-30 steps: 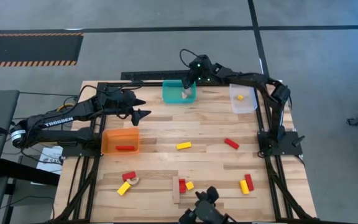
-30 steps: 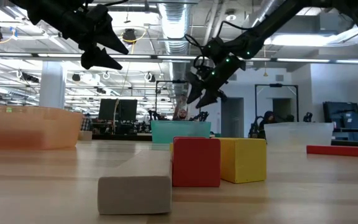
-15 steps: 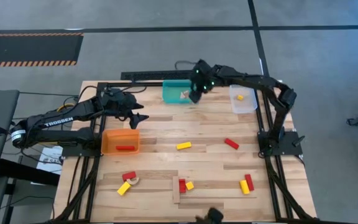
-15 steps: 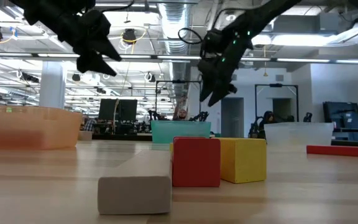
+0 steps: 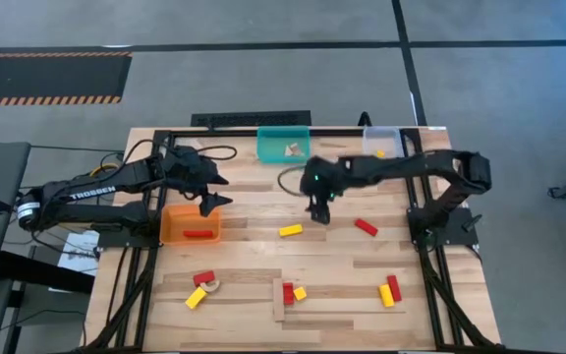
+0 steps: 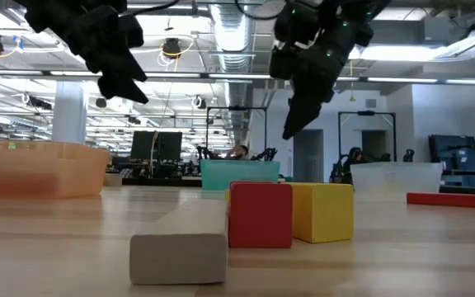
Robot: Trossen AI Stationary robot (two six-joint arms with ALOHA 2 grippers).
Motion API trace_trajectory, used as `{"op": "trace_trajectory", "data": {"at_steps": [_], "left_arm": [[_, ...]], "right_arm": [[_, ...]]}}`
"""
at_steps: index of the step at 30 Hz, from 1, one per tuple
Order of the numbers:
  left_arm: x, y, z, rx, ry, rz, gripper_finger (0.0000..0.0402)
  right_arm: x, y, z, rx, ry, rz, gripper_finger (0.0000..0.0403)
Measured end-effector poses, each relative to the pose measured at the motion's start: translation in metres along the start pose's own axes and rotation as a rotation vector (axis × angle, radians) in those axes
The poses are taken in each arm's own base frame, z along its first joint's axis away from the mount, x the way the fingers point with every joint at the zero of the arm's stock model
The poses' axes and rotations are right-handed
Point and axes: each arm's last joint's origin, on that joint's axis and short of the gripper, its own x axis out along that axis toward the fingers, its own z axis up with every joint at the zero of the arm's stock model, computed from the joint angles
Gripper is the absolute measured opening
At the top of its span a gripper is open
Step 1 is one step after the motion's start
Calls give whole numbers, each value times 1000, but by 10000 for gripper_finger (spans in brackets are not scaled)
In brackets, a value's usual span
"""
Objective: Sort & place blocks by color
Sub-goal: Put the yellow block into the transparent white bin
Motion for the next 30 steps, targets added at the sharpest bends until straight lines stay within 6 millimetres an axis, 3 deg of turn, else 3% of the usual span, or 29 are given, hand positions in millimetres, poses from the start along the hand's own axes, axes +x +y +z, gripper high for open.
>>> {"op": "trace_trajectory", "data": {"at_steps": [6, 16, 30], "left_arm": [[0, -2, 0, 23, 1, -9, 316], [2, -8, -1, 42, 12, -40, 316], [4, -19, -4, 49, 33, -52, 316]], "right_arm": [[18, 32, -3, -66, -42, 46, 265], [66, 55, -12, -253, 1, 85, 265], [88, 50, -11, -251, -30, 31, 265]]}}
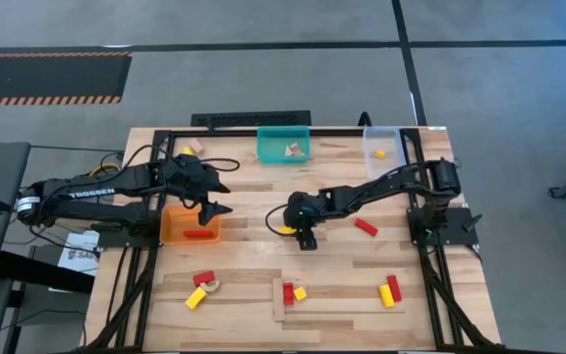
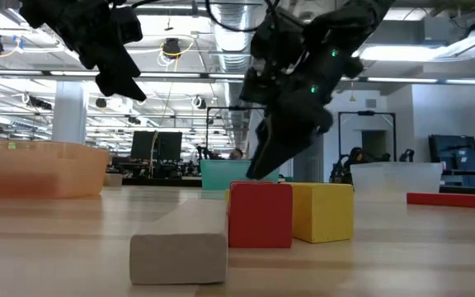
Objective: Sort & place blocks by color
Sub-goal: Put the yellow block into the transparent white bin
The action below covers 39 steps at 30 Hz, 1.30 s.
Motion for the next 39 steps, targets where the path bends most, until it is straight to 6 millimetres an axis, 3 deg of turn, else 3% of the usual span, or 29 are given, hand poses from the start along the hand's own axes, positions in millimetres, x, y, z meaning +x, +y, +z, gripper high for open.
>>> {"op": "trace_trajectory", "data": {"at_steps": [10, 13, 18, 22, 30, 39], "left_arm": [[1, -3, -2, 9, 18, 8, 315], [1, -3, -3, 11, 24, 11, 315], [1, -3, -3, 13, 23, 11, 316], [1, -3, -3, 13, 23, 11, 316], [1, -3, -2, 14, 19, 12, 316], [1, -2, -2, -46, 10, 57, 316]], "right_arm": [[31, 1, -17, 107, 89, 10, 248], [31, 0, -17, 159, 91, 6, 203], [16, -5, -13, 210, 78, -3, 86], [-10, -17, -12, 248, 98, 18, 83], [-80, -55, -18, 365, 130, -52, 83], [-168, -99, -50, 591, 189, -351, 83]]}}
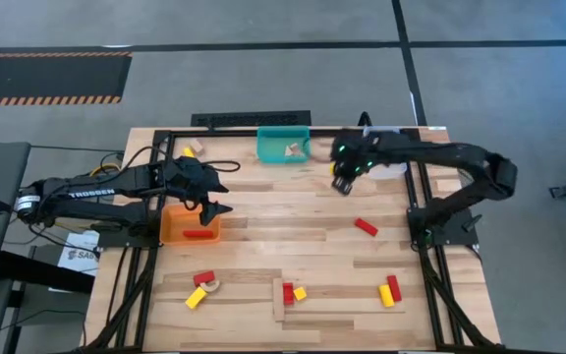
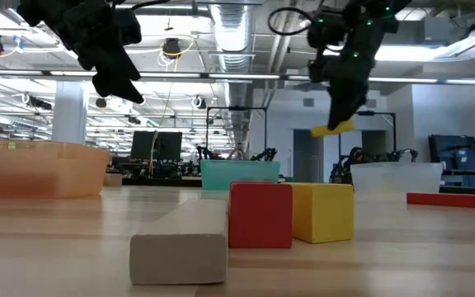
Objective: Sort & place blocks by color
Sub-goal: Put the yellow block into the transparent white bin
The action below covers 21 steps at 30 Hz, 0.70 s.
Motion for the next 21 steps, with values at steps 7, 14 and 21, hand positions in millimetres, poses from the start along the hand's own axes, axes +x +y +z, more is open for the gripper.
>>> {"op": "trace_trajectory", "data": {"at_steps": [7, 14, 21], "left_arm": [[0, 5, 1, -100, -45, 176, 316], [-1, 6, 3, -94, -77, 216, 316], [-1, 6, 4, -98, -84, 213, 316]], "right_arm": [[-19, -70, -20, 405, -2, -221, 83], [16, -125, -42, 635, 117, -381, 83], [48, -160, -49, 741, 177, -392, 168]]}}
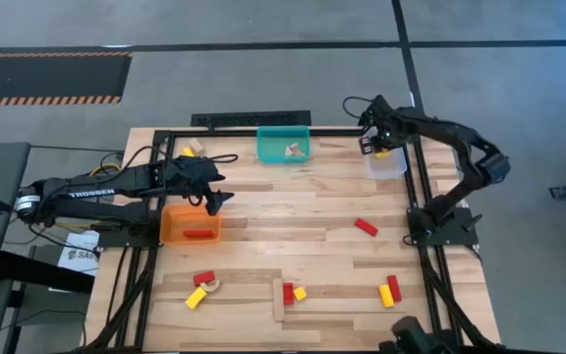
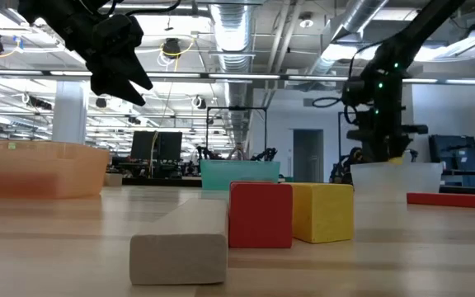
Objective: Sort & place blocks by color
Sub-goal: Put the yellow block into the transparent white bin
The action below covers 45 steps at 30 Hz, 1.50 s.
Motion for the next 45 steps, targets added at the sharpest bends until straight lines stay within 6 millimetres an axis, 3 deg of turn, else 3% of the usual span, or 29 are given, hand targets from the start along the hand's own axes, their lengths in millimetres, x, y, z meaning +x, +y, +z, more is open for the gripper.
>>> {"op": "trace_trajectory", "data": {"at_steps": [5, 11, 17, 22, 25, 29, 34, 40, 45], "left_arm": [[0, 0, 0, -34, 1, 0, 316], [0, 0, 0, -30, 2, 0, 316], [0, 11, 3, -88, -27, 95, 316], [0, 30, 4, -160, -24, 220, 316], [0, 28, 3, -35, 27, 67, 316], [0, 12, -1, 178, 78, -226, 316], [-5, -22, -12, 349, 117, -478, 316], [-10, -82, -36, 326, 205, -572, 316], [-21, -136, -66, 310, 336, -506, 316]], "right_arm": [[12, 0, 3, -35, 55, 7, 237], [1, 1, 12, -57, 17, 20, 255], [-41, 1, 17, -51, -111, 99, 253], [-83, 8, 4, -49, -236, 207, 252], [-105, 17, -9, -101, -287, 292, 252], [-128, 34, -29, -203, -329, 399, 253], [-146, 53, -51, -319, -359, 480, 253], [-153, 69, -68, -425, -357, 525, 253], [-158, 78, -80, -532, -363, 543, 253]]}}
